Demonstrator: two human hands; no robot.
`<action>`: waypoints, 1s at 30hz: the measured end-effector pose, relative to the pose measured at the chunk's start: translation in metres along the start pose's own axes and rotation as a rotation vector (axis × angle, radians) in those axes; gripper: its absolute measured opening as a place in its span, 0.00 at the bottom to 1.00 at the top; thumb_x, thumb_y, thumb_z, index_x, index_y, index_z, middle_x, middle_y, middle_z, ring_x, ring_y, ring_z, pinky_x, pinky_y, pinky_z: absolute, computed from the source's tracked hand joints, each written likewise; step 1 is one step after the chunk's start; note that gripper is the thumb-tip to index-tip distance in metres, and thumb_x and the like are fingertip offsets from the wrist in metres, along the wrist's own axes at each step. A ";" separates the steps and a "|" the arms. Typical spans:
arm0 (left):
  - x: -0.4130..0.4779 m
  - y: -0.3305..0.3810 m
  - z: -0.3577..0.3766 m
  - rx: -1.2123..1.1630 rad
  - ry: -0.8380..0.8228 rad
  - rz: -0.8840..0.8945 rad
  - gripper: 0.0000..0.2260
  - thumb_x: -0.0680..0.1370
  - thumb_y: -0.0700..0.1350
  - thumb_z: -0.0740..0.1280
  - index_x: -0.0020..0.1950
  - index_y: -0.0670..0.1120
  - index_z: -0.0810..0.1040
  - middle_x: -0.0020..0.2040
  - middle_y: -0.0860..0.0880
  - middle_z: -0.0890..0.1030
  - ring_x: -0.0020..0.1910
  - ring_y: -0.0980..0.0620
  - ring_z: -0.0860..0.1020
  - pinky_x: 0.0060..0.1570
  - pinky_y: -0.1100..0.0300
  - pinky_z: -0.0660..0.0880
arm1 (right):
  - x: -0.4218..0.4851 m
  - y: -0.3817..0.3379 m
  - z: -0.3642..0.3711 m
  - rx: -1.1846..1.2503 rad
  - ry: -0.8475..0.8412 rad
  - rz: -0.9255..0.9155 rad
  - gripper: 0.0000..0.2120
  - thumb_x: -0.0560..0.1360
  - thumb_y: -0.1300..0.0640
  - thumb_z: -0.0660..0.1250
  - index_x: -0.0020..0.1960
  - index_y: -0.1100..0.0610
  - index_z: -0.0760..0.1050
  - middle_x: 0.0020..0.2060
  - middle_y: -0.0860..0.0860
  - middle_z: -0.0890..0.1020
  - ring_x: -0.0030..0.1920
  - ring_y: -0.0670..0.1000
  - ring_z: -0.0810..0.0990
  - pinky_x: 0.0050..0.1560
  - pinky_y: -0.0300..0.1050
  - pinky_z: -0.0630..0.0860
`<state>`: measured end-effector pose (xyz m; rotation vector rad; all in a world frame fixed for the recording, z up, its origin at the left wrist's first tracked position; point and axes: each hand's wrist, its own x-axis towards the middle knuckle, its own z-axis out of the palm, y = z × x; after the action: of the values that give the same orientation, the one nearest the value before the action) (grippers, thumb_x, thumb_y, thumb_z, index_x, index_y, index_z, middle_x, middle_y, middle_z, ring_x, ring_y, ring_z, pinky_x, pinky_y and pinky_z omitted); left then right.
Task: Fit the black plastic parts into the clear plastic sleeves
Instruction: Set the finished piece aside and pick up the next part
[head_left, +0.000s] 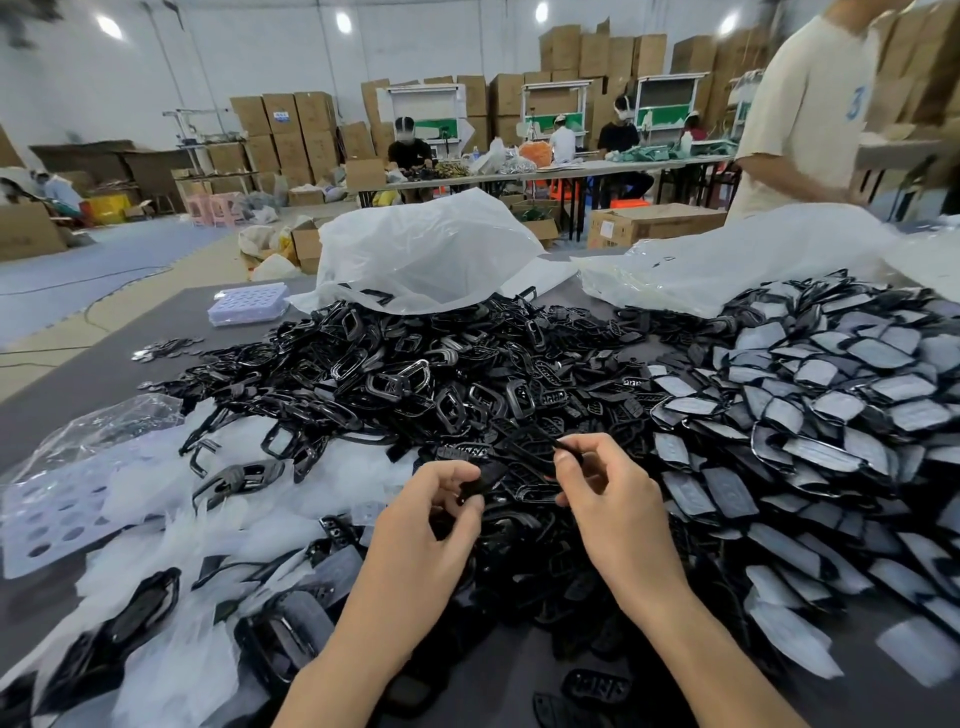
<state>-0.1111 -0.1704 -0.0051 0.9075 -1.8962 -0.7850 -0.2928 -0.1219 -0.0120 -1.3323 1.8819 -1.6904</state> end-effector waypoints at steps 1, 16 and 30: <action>0.000 0.001 0.001 0.008 0.006 -0.001 0.12 0.79 0.43 0.70 0.51 0.61 0.77 0.47 0.61 0.79 0.47 0.59 0.77 0.45 0.74 0.71 | 0.000 0.000 0.000 0.003 -0.003 -0.001 0.05 0.81 0.48 0.66 0.49 0.38 0.76 0.41 0.40 0.83 0.36 0.46 0.82 0.37 0.33 0.76; 0.000 0.008 -0.003 -0.226 0.219 -0.153 0.11 0.80 0.40 0.63 0.46 0.58 0.74 0.39 0.55 0.80 0.35 0.54 0.76 0.34 0.67 0.72 | -0.003 -0.007 0.000 0.055 -0.059 -0.024 0.08 0.81 0.51 0.67 0.52 0.37 0.79 0.42 0.39 0.82 0.38 0.43 0.82 0.38 0.29 0.75; 0.004 0.009 -0.005 -0.303 0.151 -0.179 0.12 0.84 0.44 0.60 0.64 0.60 0.73 0.35 0.55 0.77 0.34 0.54 0.80 0.39 0.64 0.78 | -0.005 -0.008 0.002 0.141 -0.088 0.022 0.10 0.80 0.49 0.68 0.58 0.36 0.78 0.44 0.42 0.82 0.44 0.43 0.84 0.47 0.35 0.79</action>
<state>-0.1104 -0.1701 0.0057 0.9238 -1.5293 -1.0486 -0.2855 -0.1182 -0.0067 -1.3046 1.6898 -1.6901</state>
